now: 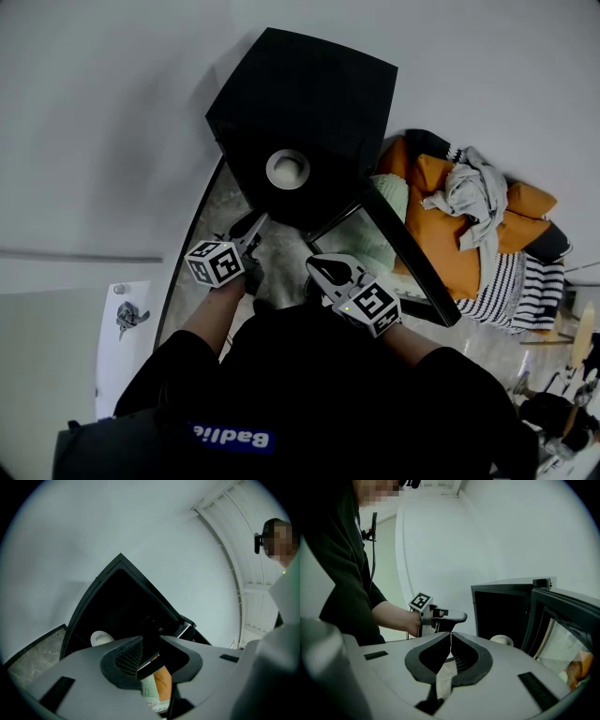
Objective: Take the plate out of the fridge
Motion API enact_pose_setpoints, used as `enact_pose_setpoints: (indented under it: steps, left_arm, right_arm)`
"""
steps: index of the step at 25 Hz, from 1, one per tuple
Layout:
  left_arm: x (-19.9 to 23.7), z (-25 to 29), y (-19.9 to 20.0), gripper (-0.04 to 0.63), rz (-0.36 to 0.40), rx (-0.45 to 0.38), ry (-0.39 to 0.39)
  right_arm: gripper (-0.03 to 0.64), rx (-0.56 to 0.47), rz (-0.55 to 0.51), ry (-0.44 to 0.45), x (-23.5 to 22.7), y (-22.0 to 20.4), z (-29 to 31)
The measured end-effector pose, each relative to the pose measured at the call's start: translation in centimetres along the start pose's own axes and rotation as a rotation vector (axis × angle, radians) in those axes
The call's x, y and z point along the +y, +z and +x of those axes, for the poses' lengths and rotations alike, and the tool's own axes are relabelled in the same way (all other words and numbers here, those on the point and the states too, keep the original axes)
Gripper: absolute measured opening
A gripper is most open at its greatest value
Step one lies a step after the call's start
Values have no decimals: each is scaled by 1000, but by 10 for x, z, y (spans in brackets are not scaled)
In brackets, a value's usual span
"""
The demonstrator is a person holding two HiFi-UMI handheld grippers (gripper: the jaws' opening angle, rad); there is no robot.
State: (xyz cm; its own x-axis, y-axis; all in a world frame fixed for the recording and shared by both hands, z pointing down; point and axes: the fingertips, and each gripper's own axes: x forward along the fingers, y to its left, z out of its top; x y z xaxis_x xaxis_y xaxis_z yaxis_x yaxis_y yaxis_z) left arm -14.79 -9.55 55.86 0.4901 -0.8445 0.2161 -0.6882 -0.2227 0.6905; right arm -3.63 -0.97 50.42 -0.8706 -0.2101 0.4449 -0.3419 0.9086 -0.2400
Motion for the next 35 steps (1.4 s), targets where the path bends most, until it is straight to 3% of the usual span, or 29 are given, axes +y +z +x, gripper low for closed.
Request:
enact_pose_setpoints:
  steps: [10,14,28,35]
  left_arm:
    - [29,28,-3,97,-67,25,19]
    - [44,37,-5,129,-125,12,32]
    - [95,69,-27,129,-260,19,63]
    - [125,84,-38,129,-364,-5,102]
  right_arm:
    - [12,22,20,-21,-10,-3,1]
    - [12,32,30,-19,-14,-5,3]
    - [12,90,79,-3,-21,-22,1]
    - [12,107,77,18,-21,-16,4]
